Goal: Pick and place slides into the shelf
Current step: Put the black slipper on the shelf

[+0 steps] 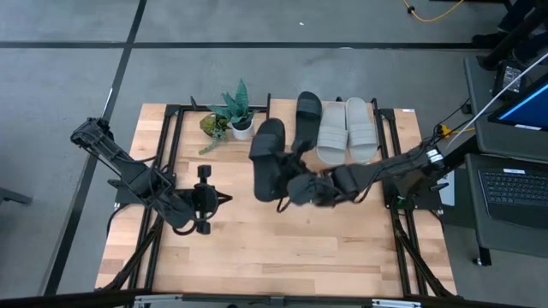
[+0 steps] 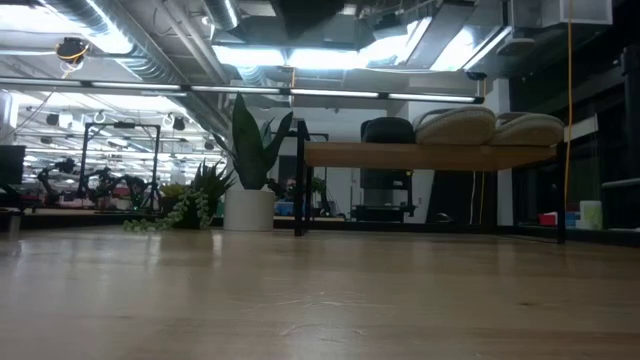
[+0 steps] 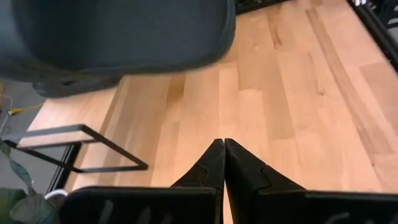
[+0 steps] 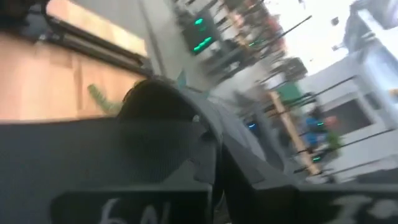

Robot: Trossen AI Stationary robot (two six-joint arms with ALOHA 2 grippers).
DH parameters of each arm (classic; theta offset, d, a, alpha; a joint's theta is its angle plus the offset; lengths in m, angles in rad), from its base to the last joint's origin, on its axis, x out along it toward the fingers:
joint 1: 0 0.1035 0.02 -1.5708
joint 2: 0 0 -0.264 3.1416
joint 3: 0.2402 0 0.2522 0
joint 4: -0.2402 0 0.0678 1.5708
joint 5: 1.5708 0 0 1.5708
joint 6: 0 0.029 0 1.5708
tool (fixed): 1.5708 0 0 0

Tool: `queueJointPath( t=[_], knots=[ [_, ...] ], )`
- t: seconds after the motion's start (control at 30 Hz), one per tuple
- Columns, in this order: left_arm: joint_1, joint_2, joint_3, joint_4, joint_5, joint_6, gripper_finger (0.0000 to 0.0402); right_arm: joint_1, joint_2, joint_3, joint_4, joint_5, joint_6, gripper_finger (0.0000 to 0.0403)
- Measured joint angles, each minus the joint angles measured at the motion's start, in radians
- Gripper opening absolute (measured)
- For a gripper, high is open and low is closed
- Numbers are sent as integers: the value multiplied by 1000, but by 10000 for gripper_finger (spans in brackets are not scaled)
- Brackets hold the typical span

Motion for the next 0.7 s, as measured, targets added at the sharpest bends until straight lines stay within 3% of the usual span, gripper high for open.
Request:
queueJointPath(
  t=[0.1,0.2,0.43,0.7],
  knots=[
    [0,0,-1,-23,0,-14,1,-52,-36,0,-162,-105,125,13],
    [2,0,-1,-32,-3,-25,1,-99,-44,0,-225,-138,160,13],
    [25,0,-1,-34,-8,-25,0,-221,-45,0,-223,-276,129,12],
    [64,0,-7,-68,-10,-32,0,-307,-88,0,-209,-292,134,12]
  ],
)
